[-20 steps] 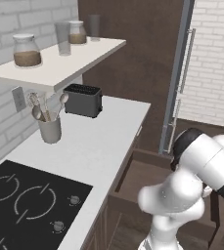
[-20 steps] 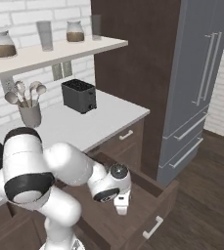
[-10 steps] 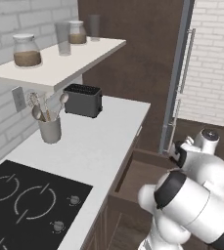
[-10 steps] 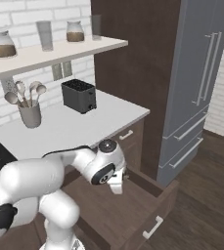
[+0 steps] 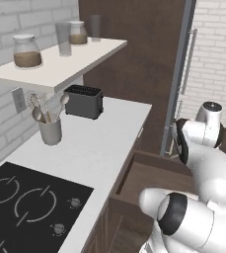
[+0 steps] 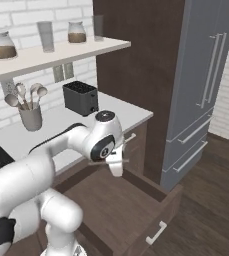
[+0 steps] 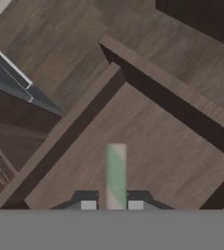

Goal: Take a straw from the drawer in front and place it inside the glass cup on the dining counter.

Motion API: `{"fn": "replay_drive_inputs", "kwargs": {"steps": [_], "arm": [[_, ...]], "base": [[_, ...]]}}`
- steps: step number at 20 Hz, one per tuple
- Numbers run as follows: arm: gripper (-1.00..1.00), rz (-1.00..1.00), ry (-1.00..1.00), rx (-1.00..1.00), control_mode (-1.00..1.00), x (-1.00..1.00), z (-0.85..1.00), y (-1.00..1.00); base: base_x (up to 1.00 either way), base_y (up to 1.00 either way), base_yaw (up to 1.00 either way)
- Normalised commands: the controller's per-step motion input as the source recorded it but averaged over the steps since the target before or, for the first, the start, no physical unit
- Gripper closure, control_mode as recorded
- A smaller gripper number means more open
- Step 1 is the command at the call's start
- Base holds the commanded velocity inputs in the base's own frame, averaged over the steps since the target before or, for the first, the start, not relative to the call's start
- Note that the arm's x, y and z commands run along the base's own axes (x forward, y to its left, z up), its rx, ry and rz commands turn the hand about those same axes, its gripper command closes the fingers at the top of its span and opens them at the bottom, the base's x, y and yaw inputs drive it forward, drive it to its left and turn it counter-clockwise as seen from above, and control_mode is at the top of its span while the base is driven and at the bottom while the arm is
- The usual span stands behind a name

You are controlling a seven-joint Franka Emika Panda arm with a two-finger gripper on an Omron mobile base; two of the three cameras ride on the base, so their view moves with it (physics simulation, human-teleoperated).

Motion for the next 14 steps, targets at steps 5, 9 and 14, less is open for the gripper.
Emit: {"fn": "replay_drive_inputs", "kwargs": {"steps": [5, 9, 14], "arm": [[1.0, 0.2, -0.01, 0.0, -1.0, -0.56, 1.0, 0.0], [1.0, 0.29, -0.23, -0.05, -1.0, -0.82, 0.56, 0.0], [1.0, 0.32, -0.33, -0.24, -1.0, -0.67, 0.16, 0.03]], "base": [[0.0, 0.0, 0.0], [0.0, 0.0, 0.0], [0.0, 0.0, 0.0]]}}
